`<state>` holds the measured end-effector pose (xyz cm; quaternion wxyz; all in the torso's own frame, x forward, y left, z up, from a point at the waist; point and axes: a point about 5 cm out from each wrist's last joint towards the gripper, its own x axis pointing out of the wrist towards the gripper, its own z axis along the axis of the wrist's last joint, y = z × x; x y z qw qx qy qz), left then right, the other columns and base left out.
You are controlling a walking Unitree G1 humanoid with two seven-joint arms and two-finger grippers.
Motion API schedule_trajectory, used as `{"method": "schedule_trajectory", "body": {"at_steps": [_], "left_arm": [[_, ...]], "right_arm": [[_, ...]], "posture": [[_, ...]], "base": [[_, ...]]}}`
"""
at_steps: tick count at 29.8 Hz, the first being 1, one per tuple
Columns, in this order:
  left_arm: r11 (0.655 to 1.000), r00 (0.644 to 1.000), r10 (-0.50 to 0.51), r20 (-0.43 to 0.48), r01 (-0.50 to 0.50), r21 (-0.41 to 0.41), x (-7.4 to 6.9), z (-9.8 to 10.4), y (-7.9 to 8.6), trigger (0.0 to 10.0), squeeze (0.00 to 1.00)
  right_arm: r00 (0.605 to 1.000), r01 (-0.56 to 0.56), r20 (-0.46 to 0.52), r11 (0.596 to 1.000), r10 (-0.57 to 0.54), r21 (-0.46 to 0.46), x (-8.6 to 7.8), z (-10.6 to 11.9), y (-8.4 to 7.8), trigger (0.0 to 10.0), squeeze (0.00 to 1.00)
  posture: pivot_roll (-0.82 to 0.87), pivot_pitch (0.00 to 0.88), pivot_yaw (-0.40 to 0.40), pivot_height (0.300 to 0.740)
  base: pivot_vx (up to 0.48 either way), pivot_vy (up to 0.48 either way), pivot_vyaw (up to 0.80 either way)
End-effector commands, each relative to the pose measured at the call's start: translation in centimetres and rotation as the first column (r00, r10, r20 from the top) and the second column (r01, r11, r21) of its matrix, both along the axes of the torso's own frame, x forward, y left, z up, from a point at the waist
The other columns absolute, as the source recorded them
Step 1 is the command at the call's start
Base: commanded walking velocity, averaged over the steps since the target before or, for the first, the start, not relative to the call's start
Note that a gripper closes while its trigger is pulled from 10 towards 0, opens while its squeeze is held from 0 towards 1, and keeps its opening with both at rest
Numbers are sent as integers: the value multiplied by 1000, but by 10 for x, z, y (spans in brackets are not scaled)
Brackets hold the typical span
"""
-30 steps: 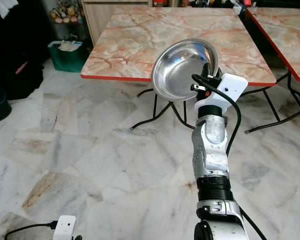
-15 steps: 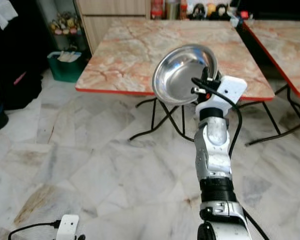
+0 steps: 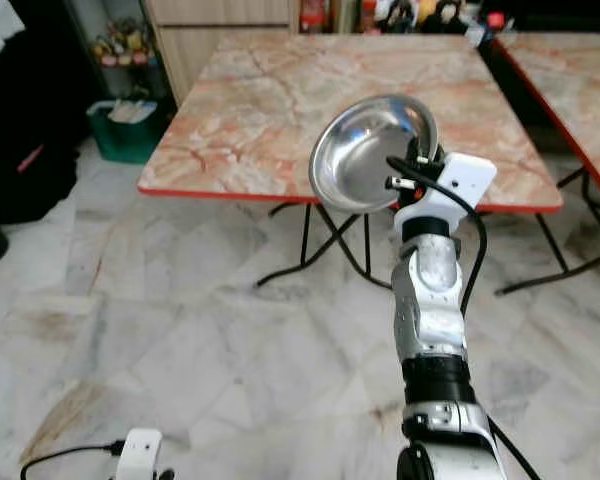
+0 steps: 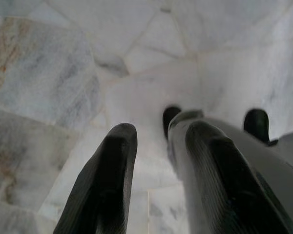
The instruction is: Setting the table
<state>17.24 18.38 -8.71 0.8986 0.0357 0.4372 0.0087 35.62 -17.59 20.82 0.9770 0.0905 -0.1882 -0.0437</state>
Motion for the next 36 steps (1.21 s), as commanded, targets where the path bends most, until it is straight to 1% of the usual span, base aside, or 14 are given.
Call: {"method": "schedule_trajectory", "body": {"at_steps": [1,11,17,23,31,32,33,35,36], "left_arm": [[1000,999,9,-39,-8,21,-9,-3,9,10000,0],[1000,999,5,-41,-4,20,-10,-4,9,10000,0],[1000,999,-8,-46,10,24,-11,-4,10,10000,0],[999,999,-26,-44,27,28,-11,-4,11,10000,0],[999,998,-38,-43,39,33,-11,-4,11,10000,0],[999,999,-35,-25,36,33,-6,-1,11,10000,0],[999,999,-35,-25,36,33,-6,-1,11,10000,0],[999,997,-45,65,43,30,18,11,9,10000,0],[999,995,-47,92,45,29,26,15,8,10000,0]], "right_arm": [[999,-35,22,999,35,0,0,6,11,10000,0],[999,-32,21,999,32,-2,0,6,10,10000,0],[999,-34,24,999,34,0,0,5,12,10000,0],[999,-21,27,1000,20,18,0,7,8,10000,0],[999,-21,30,1000,21,8,-2,5,9,10000,0],[999,-23,30,1000,22,8,-1,5,10,10000,0],[999,-23,30,1000,22,8,-1,5,10,10000,0],[999,-21,24,1000,21,8,0,4,10,10000,0],[1000,-20,20,1000,20,9,0,3,9,10000,0]], "posture": [[27,132,23,740],[28,124,23,740],[17,102,34,740],[4,78,44,740],[-2,67,47,740],[3,74,43,740],[3,74,43,740],[4,84,43,740],[4,90,42,740]], "base": [[379,0,0],[379,0,0],[379,0,0],[379,0,0],[381,0,0],[379,0,0],[379,0,0],[382,0,0],[379,0,0]]}}
